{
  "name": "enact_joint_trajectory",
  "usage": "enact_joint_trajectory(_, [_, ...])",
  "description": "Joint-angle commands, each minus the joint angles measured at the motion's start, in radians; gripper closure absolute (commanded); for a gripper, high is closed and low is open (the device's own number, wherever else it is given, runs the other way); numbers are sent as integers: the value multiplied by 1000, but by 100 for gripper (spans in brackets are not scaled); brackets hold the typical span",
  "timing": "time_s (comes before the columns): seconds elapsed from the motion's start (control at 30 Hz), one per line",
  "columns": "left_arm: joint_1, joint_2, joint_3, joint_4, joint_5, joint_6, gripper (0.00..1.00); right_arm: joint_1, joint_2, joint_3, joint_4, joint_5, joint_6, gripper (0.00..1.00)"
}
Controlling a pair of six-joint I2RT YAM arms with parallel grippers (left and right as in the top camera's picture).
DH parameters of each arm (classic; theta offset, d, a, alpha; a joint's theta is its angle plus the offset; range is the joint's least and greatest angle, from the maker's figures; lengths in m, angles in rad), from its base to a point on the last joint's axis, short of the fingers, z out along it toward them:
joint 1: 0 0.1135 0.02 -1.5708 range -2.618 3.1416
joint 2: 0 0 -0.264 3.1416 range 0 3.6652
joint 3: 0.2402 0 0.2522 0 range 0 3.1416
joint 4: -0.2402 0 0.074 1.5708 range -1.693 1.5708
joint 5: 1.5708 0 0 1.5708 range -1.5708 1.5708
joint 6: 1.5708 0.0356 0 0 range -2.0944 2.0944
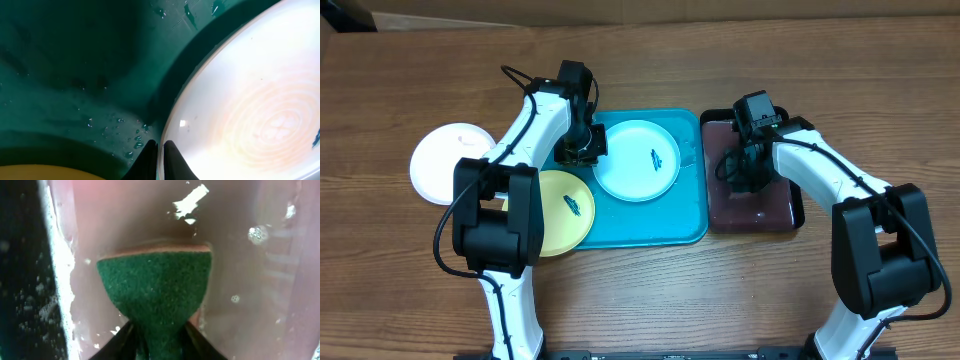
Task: Clean dirty plates on tray and stack at the side
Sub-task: 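Keep wiping the sponge over the dark tray surface, then press and rub the sponge on the dark tray again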
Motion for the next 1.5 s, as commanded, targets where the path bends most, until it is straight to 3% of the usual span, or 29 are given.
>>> enact_joint_trajectory(0.0, [-8, 11, 19, 1, 8, -6, 91, 6, -27, -7, -4, -4, -1, 80])
enact_joint_trajectory(0.03, [-8, 11, 19, 1, 8, -6, 91, 6, -27, -7, -5, -5, -1, 80])
enact_joint_trajectory(0.17, [-8, 11, 19, 1, 8, -6, 90, 6, -27, -7, -9, -4, -1, 60])
enact_joint_trajectory(0.3, [-8, 11, 19, 1, 8, -6, 90, 6, -27, -7, -10, -5, -1, 56])
enact_joint_trajectory(0.4, [-8, 11, 19, 1, 8, -6, 90, 6, -27, -7, -14, -4, -2, 65])
enact_joint_trajectory(0.5, [-8, 11, 19, 1, 8, -6, 90, 6, -27, -7, -15, -4, -1, 93])
enact_joint_trajectory(0.53, [-8, 11, 19, 1, 8, -6, 90, 6, -27, -7, -14, -4, -2, 96])
enact_joint_trajectory(0.63, [-8, 11, 19, 1, 8, -6, 87, 5, -29, 21, -30, -4, -22, 96])
enact_joint_trajectory(0.97, [-8, 11, 19, 16, -7, -8, 82, 4, -42, 354, -360, -4, -66, 96])
enact_joint_trajectory(1.47, [-8, 11, 19, 23, -7, -10, 84, -3, -42, 357, -396, -8, -58, 96])
